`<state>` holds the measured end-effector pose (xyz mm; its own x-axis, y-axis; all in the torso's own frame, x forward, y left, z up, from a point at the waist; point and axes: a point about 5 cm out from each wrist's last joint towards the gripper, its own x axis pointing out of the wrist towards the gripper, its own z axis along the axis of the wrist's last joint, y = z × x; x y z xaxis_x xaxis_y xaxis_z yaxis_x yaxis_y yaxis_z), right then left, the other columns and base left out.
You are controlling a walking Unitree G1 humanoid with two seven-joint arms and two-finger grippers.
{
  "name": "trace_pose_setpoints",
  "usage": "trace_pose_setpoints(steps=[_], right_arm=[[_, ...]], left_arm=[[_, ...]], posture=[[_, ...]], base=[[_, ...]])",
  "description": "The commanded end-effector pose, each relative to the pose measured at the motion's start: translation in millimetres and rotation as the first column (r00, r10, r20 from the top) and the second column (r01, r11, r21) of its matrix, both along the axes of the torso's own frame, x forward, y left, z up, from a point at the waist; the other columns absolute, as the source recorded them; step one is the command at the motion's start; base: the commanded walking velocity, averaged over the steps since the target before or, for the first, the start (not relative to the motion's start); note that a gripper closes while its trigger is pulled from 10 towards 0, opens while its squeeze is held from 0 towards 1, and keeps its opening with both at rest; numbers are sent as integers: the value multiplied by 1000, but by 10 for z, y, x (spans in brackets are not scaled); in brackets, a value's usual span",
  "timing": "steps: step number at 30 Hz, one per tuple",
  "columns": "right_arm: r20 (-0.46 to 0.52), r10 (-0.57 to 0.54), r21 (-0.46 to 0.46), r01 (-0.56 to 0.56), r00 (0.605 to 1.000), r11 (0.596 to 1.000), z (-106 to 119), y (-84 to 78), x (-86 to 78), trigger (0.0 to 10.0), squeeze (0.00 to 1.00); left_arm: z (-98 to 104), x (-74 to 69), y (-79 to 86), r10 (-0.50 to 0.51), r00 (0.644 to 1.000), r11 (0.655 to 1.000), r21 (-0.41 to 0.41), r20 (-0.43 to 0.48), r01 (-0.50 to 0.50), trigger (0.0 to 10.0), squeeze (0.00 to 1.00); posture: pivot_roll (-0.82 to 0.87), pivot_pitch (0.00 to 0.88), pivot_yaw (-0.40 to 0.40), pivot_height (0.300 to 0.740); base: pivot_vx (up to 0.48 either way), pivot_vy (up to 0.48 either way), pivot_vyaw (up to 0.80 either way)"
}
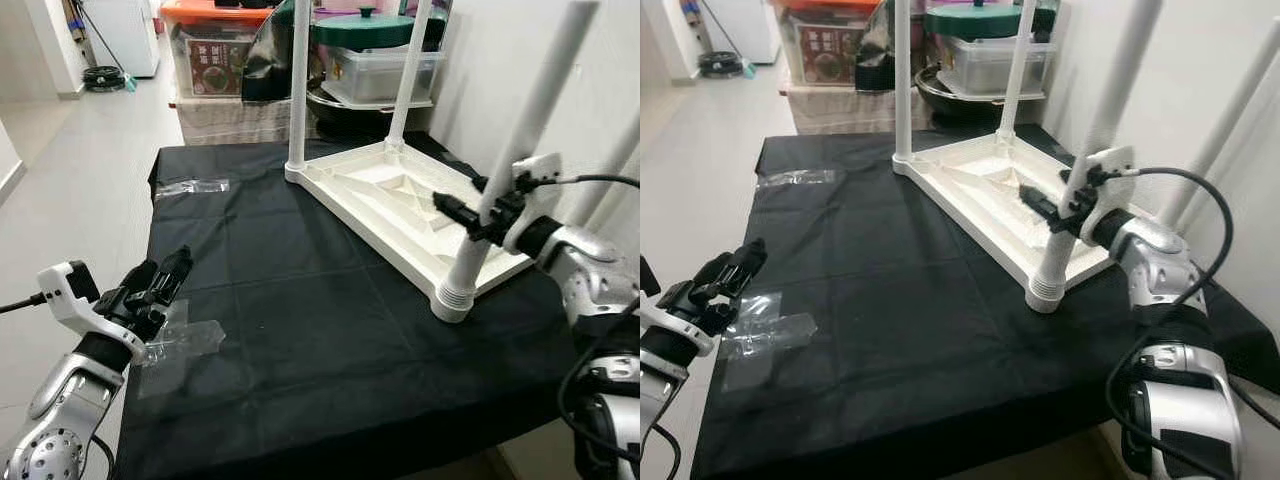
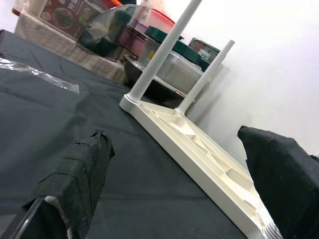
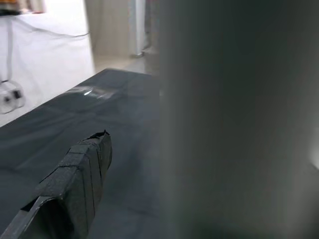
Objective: Building children table
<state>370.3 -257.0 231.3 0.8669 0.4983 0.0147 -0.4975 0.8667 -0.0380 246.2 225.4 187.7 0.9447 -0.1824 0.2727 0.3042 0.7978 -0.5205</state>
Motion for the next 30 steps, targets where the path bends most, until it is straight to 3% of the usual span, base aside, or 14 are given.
trace_pose_setpoints(steps=[1,2,3,4,6,7,10,15,27,28,29,30], right_arm=[[-5,59,-31,-60,998,998,-15,63,27,8784,0],[-5,59,-31,-60,998,998,-15,63,27,8784,0],[-15,81,-35,-82,997,996,-40,80,38,3098,0],[-22,88,-45,-89,996,995,-62,88,48,1137,0],[-27,90,-52,-91,996,994,-75,92,55,1137,0],[-26,81,-51,-82,996,995,-71,81,68,0,0],[-29,-50,-30,49,998,998,-64,10,129,0,0],[-10,-143,-30,143,990,989,-88,-30,153,0,0],[49,-37,-46,39,998,998,-200,181,124,0,0],[46,-54,-55,57,997,997,-223,271,148,0,0],[46,-52,-71,56,998,996,-263,377,160,3765,0],[46,-59,-102,64,997,993,-316,480,165,8510,0]], left_arm=[[-8,7,0,-8,1000,1000,11,-6,8,10000,0],[-8,7,0,-8,1000,1000,11,-6,8,10000,0],[-7,7,2,-8,1000,1000,12,-6,9,10000,0],[-7,7,1,-9,1000,1000,14,-5,9,10000,0],[-7,8,-1,-9,1000,1000,15,-5,10,10000,0],[-1,7,-2,-10,1000,1000,16,-3,10,10000,0],[12,-1,9,-7,1000,1000,17,0,7,10000,0],[11,-10,21,-4,1000,1000,20,-1,4,10000,0],[6,10,15,-10,1000,1000,22,-2,10,10000,0],[5,22,15,2,1000,999,32,-3,-2,10000,0],[-1,32,10,11,1000,999,39,-4,-10,10000,0],[-10,40,5,22,1000,999,47,-8,-21,10000,0]], posture=[[49,0,-61,740],[49,0,-61,740],[51,0,-63,740],[57,0,-67,740],[57,0,-67,740],[63,0,-69,740],[65,0,-69,740],[66,0,-69,740],[56,0,-60,740],[56,0,-64,740],[55,0,-63,740],[57,0,-64,740]], base=[[0,0,0],[0,0,0],[0,0,0],[0,0,0],[0,0,0],[0,0,0],[0,0,0],[0,0,0],[0,0,0],[0,0,0],[0,0,0],[0,0,0]])
